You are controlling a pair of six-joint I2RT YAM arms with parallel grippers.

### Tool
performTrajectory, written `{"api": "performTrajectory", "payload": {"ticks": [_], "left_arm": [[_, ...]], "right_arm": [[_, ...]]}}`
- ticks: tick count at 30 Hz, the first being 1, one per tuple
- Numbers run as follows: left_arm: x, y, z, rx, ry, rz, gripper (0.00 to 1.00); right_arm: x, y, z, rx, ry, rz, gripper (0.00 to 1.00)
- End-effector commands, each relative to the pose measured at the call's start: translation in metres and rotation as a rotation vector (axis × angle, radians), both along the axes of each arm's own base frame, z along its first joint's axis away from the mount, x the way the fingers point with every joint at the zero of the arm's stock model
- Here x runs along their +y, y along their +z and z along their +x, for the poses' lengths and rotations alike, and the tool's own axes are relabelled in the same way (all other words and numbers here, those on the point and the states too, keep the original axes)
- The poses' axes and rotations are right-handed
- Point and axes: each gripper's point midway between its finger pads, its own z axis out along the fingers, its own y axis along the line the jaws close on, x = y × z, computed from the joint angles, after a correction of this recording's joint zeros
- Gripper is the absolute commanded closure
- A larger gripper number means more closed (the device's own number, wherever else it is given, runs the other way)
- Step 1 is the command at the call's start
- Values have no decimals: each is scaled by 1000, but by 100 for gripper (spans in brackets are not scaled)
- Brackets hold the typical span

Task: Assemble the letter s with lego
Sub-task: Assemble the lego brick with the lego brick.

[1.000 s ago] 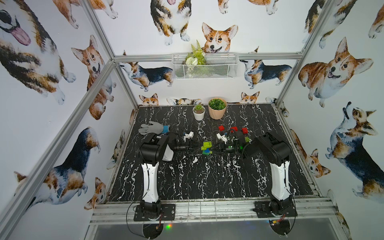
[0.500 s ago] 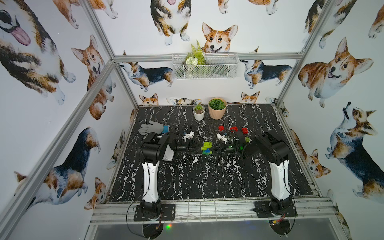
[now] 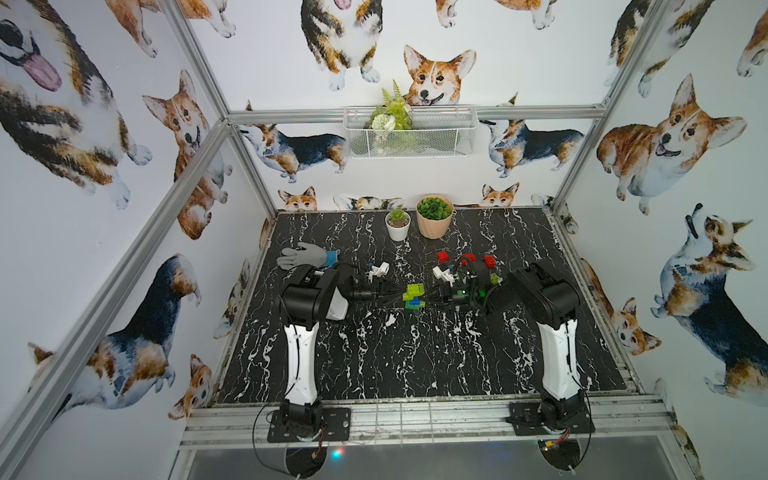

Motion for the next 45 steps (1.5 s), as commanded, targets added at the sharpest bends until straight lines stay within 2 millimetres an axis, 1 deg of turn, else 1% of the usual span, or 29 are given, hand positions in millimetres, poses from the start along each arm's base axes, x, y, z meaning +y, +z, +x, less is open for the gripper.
{"api": "performTrajectory", "payload": {"ticks": [1,9,22,30,34,36,40,44,45], "left_arm": [[0,4,-6,35,-66,-10,92],[-2,1,-1,29,-63,-10,92],[-4,-1,-7,26,-85,-9,92],[-4,-8,-6,43,-79,-5,93],[-3,-2,-3,21,-76,-10,93],[-3,1,-3,21,-76,-11,93],[-3,1,-4,21,-73,-10,92],[-3,16,0,-22,-70,-20,91],[-3,17,0,-21,-72,-20,91]], "right_arm": [[-33,-81,-4,260,-192,-333,57],[-34,-82,-3,263,-194,-332,57],[-35,-84,-4,268,-193,-333,57],[-35,-83,-5,266,-196,-329,57],[-34,-81,-4,266,-197,-316,57],[-32,-76,-3,259,-199,-306,55],[-32,-69,0,239,-198,-311,55],[-32,-65,-1,235,-199,-304,53],[-32,-64,-1,236,-199,-302,52]]}}
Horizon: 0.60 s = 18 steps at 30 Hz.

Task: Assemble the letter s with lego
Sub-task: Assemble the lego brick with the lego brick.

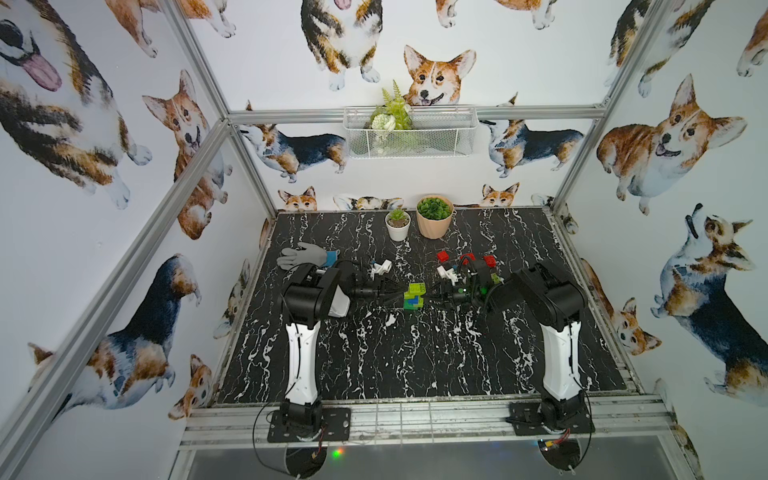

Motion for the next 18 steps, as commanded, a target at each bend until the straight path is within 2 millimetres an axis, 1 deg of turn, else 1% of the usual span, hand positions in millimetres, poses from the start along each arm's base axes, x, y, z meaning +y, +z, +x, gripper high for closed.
{"api": "performTrajectory", "payload": {"ticks": [1,4,6,7,8,10,11,12,14,18], "left_arm": [[1,10,-5,24,-43,-9,91],[1,5,-5,42,-43,-5,91],[1,6,-5,41,-45,-5,91],[1,8,-5,33,-47,-7,91],[2,8,-5,33,-47,-7,91],[2,6,-4,41,-47,-6,91],[2,5,-4,44,-47,-6,91],[2,4,-4,47,-47,-5,91],[2,4,-5,46,-46,-4,91],[2,2,-5,50,-47,-4,91]], "right_arm": [[-23,-52,-15,179,-89,-192,50],[-19,-42,-17,173,-81,-157,46],[-19,-36,-19,164,-78,-151,44],[-19,-34,-20,159,-77,-151,41],[-20,-33,-21,160,-81,-152,38],[-19,-31,-23,167,-80,-149,38],[-17,-32,-25,170,-75,-147,38],[-14,-31,-25,168,-67,-142,34],[-7,-28,-29,159,-36,-136,32],[-2,-26,-31,160,-35,-123,29]]}}
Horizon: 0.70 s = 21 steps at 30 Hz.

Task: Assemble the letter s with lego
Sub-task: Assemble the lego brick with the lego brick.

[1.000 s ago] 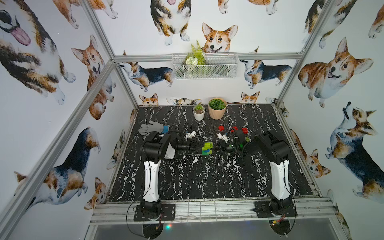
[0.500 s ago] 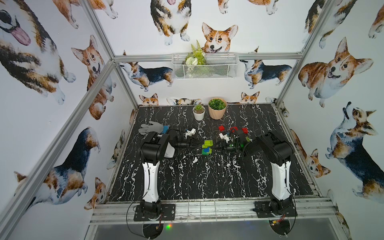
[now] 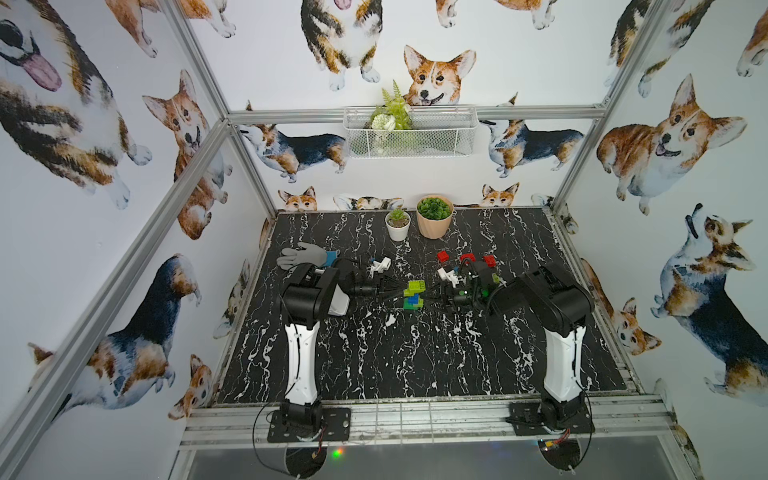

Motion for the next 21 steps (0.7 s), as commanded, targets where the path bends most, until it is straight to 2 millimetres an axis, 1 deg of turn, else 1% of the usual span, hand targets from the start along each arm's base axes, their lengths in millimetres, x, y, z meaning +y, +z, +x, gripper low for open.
{"api": "performTrajectory", "payload": {"ticks": [1,2,5,8,11,14,19,21], "left_arm": [[1,1,-9,54,-55,-2,91],[1,0,-9,56,-54,-2,91],[1,-2,-10,62,-55,-1,91],[1,-3,-11,64,-56,0,91],[1,-5,-11,69,-58,1,90],[1,-6,-11,73,-58,2,90],[1,-8,-11,79,-57,3,90],[1,-9,-11,81,-59,3,90]], "right_arm": [[-6,-40,-15,166,-55,-122,28],[-4,-39,-15,166,-49,-117,27],[-6,-46,-16,170,-54,-159,27],[-4,-46,-15,175,-49,-158,28],[-6,-53,-14,182,-54,-181,31],[-6,-60,-14,196,-58,-192,31],[-5,-59,-13,200,-56,-195,33],[-7,-63,-12,201,-59,-206,36]]}}
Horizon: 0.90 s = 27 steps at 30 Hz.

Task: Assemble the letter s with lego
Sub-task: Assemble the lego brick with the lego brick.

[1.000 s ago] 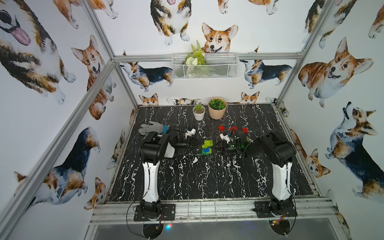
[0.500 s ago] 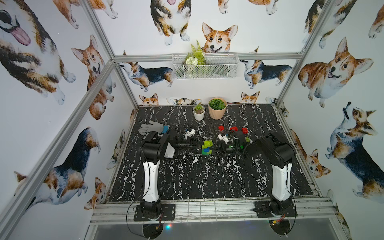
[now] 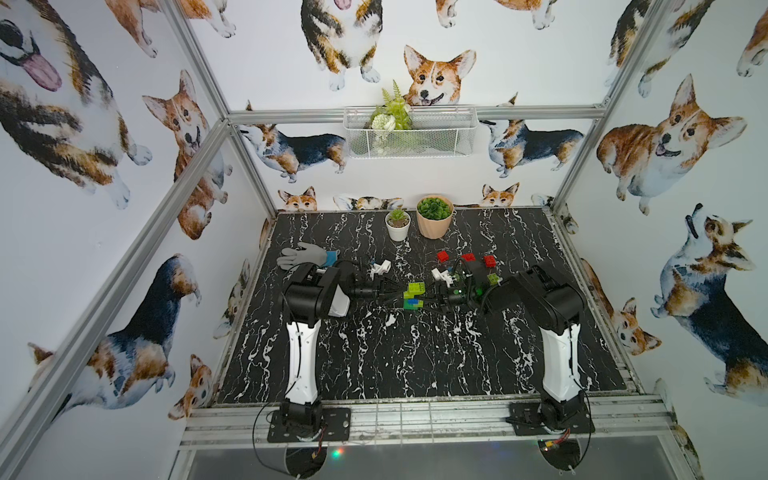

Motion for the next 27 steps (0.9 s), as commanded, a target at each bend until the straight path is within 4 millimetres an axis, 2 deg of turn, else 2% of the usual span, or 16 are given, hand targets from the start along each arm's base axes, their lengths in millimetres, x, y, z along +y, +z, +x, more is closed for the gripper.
{"api": "performTrajectory", "payload": {"ticks": [1,3,13,27], "left_arm": [[1,1,-9,54,-59,-4,90],[1,1,-9,54,-60,-4,90],[3,-4,-10,69,-63,-2,90],[5,-4,-15,74,-89,-3,91]], "right_arm": [[-21,-57,-11,165,-83,-212,36],[-22,-61,-11,172,-88,-210,42],[-29,-68,-14,183,-88,-230,49],[-32,-75,-18,183,-69,-254,52]]}}
